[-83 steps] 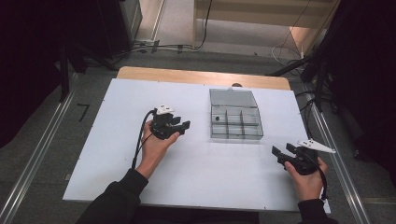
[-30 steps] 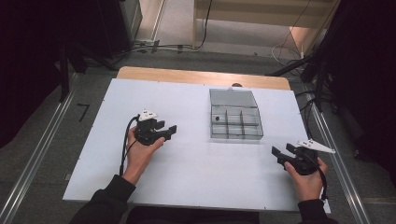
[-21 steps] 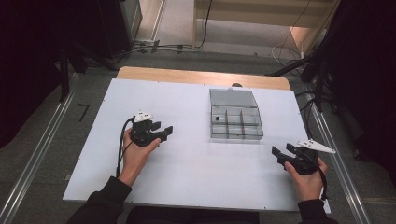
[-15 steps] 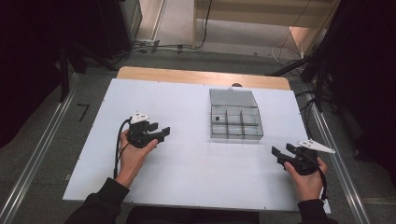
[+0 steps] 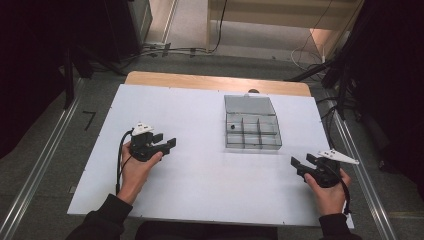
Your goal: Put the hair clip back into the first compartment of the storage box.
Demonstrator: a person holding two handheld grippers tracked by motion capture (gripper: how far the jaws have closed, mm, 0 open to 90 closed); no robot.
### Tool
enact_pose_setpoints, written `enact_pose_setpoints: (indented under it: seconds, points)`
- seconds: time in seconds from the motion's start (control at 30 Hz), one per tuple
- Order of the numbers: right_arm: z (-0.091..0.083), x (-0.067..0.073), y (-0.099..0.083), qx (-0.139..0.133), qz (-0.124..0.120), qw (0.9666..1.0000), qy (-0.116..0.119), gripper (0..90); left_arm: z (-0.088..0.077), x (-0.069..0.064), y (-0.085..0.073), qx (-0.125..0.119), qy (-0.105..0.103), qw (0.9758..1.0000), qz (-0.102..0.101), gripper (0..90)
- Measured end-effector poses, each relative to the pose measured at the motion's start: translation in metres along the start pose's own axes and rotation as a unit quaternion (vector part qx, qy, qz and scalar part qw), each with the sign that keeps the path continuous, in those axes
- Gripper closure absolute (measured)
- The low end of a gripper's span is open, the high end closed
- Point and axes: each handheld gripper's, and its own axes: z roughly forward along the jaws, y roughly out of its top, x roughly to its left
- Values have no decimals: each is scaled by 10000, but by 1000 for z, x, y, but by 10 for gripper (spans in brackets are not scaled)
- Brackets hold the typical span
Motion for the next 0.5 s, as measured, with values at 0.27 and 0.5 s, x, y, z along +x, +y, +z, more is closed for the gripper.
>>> enact_pose_setpoints:
  seconds: [0.27, 0.5]
  points:
    - [0, 0, 0, 9, 4, 10000, 6, 314, -7, 8, -5, 19, 72, 10000, -39, 420]
    - [0, 1, 0, 16, 1, 10000, -1, 314, -14, 14, -10, 32, 112, 9999, -85, 420]
